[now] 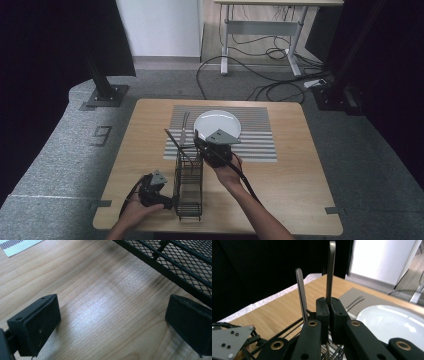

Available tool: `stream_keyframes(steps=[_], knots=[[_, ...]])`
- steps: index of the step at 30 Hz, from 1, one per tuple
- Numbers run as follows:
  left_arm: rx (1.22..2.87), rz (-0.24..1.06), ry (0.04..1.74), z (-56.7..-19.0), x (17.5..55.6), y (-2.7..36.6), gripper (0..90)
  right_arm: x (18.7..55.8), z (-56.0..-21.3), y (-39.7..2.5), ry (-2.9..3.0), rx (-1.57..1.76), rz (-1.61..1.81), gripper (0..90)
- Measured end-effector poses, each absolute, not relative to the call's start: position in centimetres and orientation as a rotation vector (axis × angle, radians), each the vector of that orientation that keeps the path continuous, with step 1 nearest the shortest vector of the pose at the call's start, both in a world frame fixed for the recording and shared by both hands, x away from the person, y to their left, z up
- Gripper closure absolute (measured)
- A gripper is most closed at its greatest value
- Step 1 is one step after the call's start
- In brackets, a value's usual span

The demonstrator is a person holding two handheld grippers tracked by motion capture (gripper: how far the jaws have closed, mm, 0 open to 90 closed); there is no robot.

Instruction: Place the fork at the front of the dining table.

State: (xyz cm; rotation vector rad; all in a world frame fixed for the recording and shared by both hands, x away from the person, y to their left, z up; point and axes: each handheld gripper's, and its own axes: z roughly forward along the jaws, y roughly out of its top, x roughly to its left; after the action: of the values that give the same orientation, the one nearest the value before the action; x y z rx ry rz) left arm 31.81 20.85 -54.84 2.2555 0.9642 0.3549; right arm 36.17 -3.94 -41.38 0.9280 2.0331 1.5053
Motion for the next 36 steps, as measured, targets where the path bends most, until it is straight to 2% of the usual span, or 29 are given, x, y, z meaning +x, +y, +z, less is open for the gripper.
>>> stream_keyframes(steps=[23,36], knots=[[2.257,0.353,0.965,-54.8,31.8,20.9,0.0,34.3,-37.4,-6.2,1.863,0.891,1.663,85.8],[2.258,0.352,0.965,-54.8,31.8,20.9,0.0,34.3,-36.3,-10.6,1.746,0.966,1.664,85.7]])
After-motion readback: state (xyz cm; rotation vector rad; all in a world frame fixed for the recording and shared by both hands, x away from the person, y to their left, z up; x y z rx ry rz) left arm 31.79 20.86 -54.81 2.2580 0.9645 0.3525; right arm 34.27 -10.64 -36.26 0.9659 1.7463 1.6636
